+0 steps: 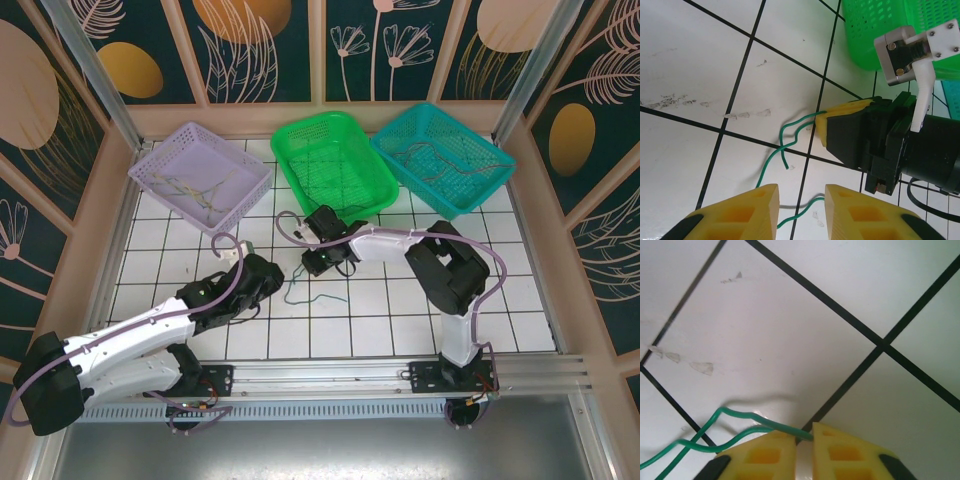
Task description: Untangle the cables
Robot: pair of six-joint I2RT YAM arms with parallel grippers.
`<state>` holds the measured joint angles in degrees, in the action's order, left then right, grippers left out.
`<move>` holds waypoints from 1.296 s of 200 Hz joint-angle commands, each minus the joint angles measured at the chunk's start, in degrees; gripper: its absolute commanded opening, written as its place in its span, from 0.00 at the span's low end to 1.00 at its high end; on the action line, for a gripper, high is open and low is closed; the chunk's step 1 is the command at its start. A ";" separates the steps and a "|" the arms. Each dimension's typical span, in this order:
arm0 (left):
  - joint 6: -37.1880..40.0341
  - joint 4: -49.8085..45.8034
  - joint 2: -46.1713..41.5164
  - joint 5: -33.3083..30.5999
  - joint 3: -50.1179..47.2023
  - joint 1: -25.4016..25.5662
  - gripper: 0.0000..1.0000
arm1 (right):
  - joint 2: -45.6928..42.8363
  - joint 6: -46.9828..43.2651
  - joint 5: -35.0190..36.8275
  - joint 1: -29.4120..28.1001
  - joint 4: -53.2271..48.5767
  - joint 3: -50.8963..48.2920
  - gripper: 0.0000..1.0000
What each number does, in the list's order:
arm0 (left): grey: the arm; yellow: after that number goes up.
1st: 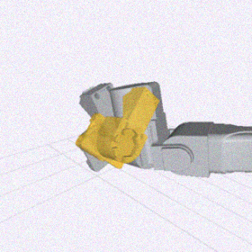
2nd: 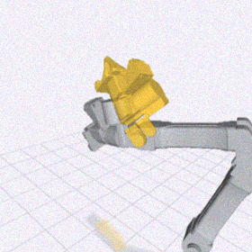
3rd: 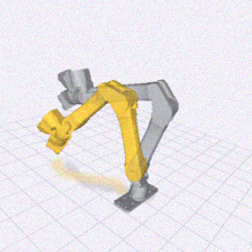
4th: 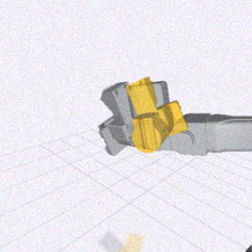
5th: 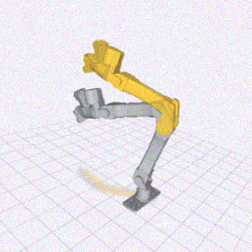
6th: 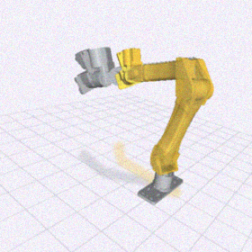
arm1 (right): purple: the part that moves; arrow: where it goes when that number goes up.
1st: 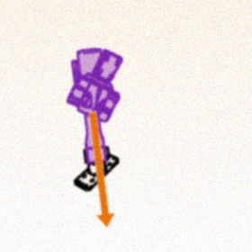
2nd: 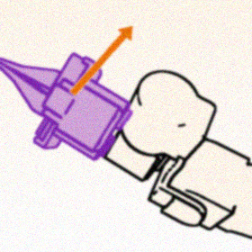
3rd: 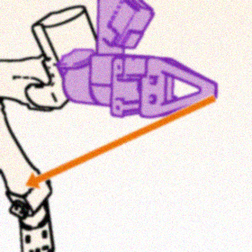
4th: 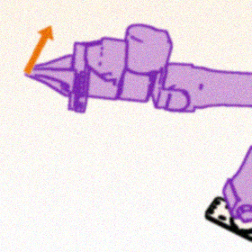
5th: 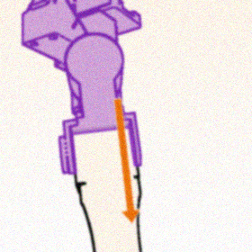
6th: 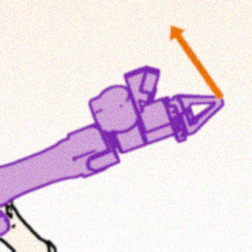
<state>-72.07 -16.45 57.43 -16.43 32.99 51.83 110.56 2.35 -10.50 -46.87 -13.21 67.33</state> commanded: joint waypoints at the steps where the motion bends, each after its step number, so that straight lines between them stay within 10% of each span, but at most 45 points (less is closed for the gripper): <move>1: 0.48 1.83 -0.04 0.91 -0.59 -0.16 0.31 | -1.47 1.33 -2.04 -0.28 1.81 -1.88 0.05; 109: -2.19 3.14 4.70 3.48 -6.36 0.22 0.59 | -10.75 9.19 -1.37 0.44 4.24 -7.83 0.00; 259: 9.06 14.16 5.39 -6.15 -4.07 -1.55 0.62 | -20.79 11.19 -10.13 4.46 -0.56 -6.16 0.00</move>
<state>-66.65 -2.15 69.25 -17.67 26.04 50.72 97.36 11.40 -17.39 -44.07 -11.44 60.31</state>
